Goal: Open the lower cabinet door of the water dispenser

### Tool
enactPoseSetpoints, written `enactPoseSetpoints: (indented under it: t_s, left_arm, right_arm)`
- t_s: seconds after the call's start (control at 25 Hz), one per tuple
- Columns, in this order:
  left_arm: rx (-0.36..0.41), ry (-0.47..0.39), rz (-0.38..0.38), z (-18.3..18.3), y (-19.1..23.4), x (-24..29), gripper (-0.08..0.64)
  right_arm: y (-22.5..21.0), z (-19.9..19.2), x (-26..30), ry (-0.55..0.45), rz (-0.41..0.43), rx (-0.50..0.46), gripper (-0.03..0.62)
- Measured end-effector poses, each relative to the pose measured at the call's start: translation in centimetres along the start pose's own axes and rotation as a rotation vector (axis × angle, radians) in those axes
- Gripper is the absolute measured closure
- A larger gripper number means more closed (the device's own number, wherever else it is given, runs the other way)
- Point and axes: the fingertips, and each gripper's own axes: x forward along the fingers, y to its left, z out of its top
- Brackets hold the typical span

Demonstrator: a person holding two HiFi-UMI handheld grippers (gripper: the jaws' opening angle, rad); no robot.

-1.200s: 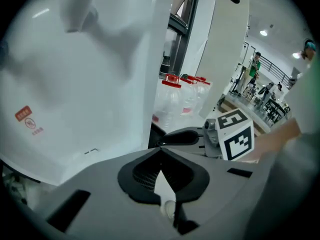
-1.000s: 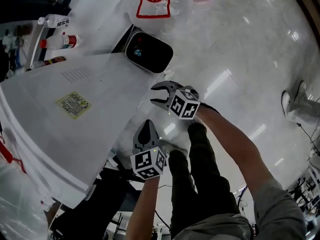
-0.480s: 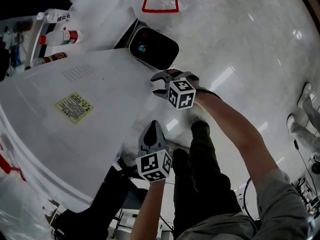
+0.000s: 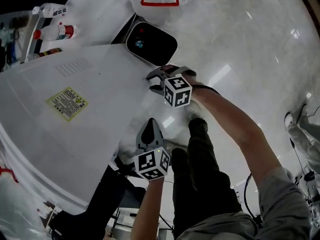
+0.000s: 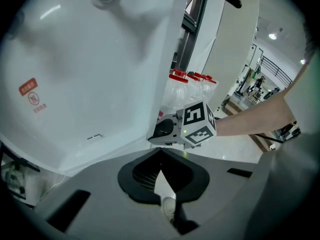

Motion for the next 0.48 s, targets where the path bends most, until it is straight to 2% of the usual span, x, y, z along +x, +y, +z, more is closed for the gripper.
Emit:
enactPoseSetpoints:
  t_s: [0.32,0.48]
  left_arm:
    - [-0.02,-0.007,-0.006,-1.5,-0.4,-0.6,0.552]
    - [-0.015,-0.012,-0.016,-2.4,-0.4,-1.3,0.552]
  right_arm:
    - [0.5,-0.1,-0.3,0.008,-0.076,0.09,0.462]
    - [2.1,-0.8,-0.7,0.013,-0.094,0.119,0.465]
